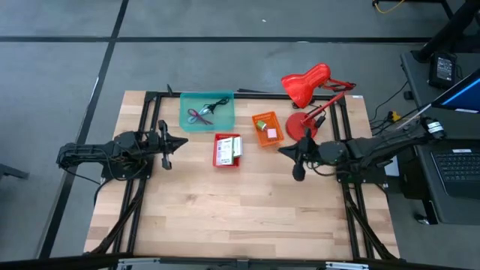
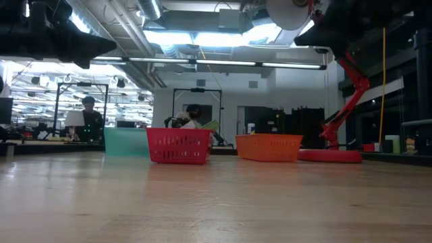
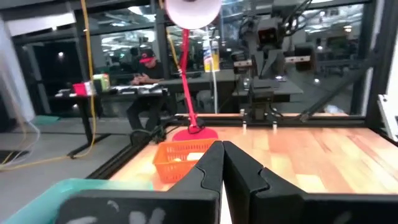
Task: Pick and place items into bin
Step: Return to Home Position
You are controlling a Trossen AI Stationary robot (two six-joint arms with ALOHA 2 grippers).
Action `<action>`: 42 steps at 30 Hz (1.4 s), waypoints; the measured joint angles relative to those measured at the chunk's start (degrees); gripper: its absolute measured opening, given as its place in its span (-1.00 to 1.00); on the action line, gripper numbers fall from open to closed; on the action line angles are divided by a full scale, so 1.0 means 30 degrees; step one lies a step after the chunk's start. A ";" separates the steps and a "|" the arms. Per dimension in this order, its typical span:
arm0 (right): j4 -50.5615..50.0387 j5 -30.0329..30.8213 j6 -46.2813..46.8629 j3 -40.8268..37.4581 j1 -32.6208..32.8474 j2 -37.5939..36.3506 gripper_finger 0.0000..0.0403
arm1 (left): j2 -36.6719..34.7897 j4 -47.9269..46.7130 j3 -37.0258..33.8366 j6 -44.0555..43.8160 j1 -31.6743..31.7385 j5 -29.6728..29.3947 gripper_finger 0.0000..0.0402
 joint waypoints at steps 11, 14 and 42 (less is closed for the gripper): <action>0.6987 0.0004 -0.1122 -0.4965 0.1521 -0.0892 -1.00 | 0.0007 0.1370 -0.0962 0.0764 0.0001 0.0431 -0.98; 0.7549 -0.0519 -0.1977 -0.5952 0.1644 -0.1921 -1.00 | -0.0007 0.1329 -0.0962 0.0849 0.0001 0.0431 -0.98; 0.3404 -0.3570 -0.4553 -1.0870 0.1633 -1.4992 -1.00 | 0.0007 0.0965 -0.0962 0.1279 0.0008 -0.2302 -0.98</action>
